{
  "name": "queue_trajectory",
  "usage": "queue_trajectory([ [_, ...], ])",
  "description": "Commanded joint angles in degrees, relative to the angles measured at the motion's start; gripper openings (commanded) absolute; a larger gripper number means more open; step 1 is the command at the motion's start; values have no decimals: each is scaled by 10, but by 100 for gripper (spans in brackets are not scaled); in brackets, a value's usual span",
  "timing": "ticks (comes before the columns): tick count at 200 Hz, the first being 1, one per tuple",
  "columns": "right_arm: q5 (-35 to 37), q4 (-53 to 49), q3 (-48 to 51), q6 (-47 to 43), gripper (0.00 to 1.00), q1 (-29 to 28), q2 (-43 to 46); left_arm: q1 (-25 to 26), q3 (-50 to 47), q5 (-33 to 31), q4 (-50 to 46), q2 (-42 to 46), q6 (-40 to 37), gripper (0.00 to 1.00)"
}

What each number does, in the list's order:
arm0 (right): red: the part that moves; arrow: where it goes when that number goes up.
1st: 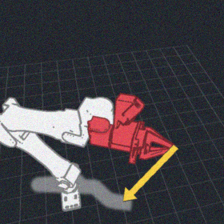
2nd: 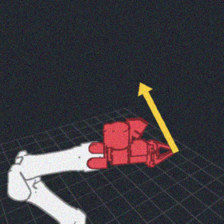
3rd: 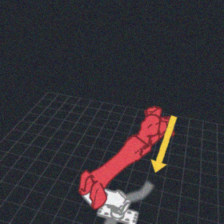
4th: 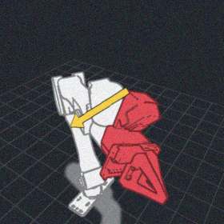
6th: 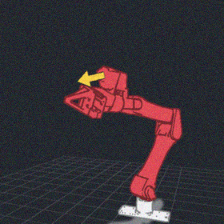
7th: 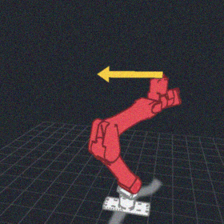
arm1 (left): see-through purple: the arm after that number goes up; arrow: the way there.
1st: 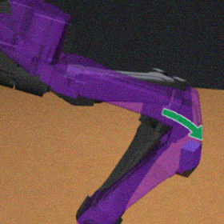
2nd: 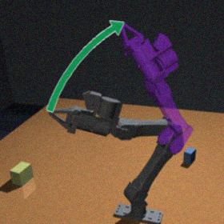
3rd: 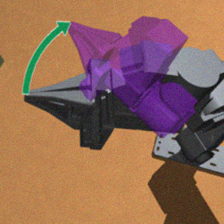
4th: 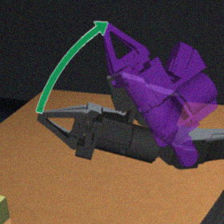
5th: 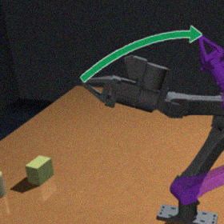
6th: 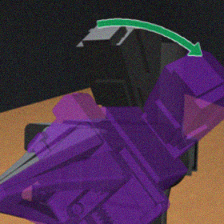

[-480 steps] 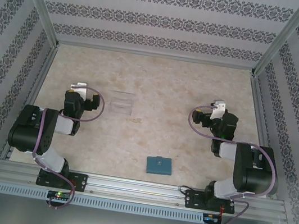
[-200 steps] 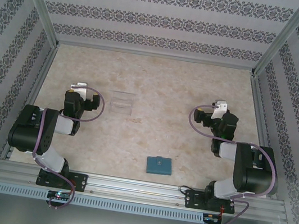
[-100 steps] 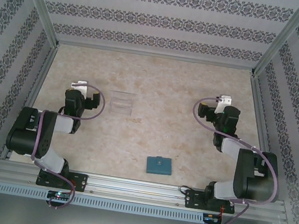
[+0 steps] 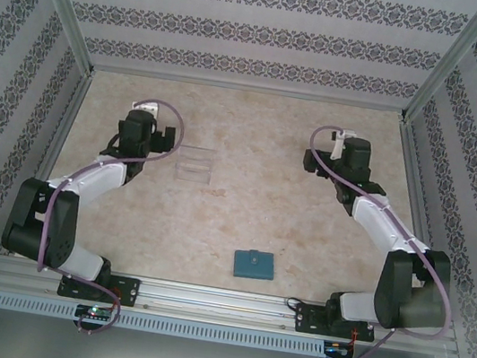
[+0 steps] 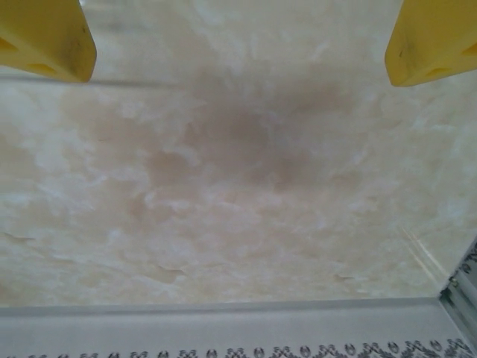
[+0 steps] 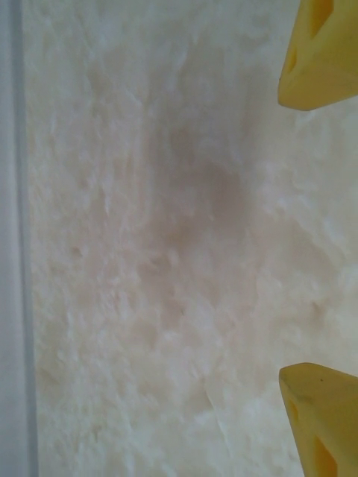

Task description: Take the credit cards out of the card holder

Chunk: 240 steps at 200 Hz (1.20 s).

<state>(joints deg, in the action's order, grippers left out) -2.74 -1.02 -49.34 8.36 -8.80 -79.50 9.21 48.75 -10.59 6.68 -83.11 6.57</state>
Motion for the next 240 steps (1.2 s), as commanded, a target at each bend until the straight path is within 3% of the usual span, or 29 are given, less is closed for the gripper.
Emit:
queue_trajectory([
  [1, 5, -96, -35, 56, 85, -31, 2, 21, 77, 14, -190, -19, 59, 100],
  [26, 4, -142, -65, 84, 82, -62, -5, 34, 146, 75, -289, -51, 94, 96],
  [70, 7, -171, -86, 99, 81, -97, -9, 40, 243, 156, -423, -118, 142, 82],
  [88, 8, -176, -90, 102, 81, -102, -11, 40, 266, 157, -455, -137, 150, 77],
  [111, 7, -185, -96, 104, 81, -105, -13, 40, 291, 157, -482, -160, 140, 62],
  [139, 13, -199, -106, 102, 81, -106, -13, 39, 329, 153, -516, -194, 126, 51],
  [240, 38, -233, -111, 97, 80, -109, 5, 27, 381, 168, -534, -271, 112, 31],
])
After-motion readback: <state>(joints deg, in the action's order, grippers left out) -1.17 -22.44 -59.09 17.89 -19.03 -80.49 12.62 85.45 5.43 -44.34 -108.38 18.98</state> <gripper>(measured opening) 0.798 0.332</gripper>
